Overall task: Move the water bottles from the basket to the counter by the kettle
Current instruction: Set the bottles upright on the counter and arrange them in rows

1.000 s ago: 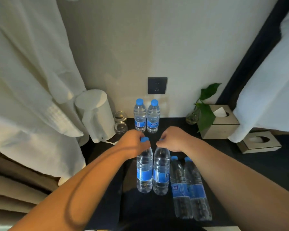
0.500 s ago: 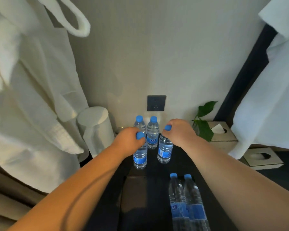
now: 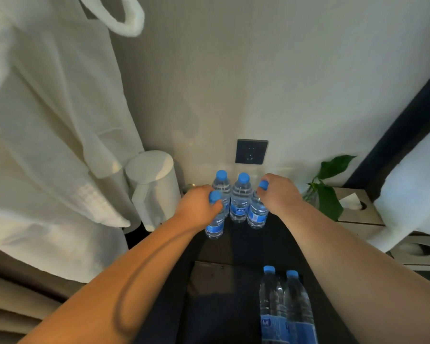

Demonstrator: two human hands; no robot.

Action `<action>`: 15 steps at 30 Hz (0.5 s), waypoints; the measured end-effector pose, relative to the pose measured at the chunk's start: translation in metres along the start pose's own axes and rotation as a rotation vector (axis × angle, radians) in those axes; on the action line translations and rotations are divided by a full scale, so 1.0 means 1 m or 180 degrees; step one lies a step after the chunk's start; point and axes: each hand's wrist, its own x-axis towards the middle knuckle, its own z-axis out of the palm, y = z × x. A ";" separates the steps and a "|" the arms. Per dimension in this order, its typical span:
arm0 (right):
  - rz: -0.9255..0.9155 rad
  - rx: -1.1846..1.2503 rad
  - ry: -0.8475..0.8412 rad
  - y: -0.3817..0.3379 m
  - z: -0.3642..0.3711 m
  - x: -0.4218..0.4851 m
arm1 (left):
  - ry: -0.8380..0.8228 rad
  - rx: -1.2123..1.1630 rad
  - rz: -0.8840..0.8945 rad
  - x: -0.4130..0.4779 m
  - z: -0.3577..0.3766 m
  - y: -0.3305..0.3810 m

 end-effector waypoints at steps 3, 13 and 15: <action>0.0031 0.0045 0.0063 0.010 0.004 0.003 | 0.0127 -0.0047 0.0077 -0.001 0.005 -0.005; 0.0449 0.0247 -0.0154 0.038 0.031 -0.031 | 0.0249 0.0071 0.0005 -0.005 0.012 -0.002; 0.0586 0.0092 -0.0361 0.052 0.040 -0.046 | 0.0255 0.0052 -0.0060 -0.008 0.011 -0.001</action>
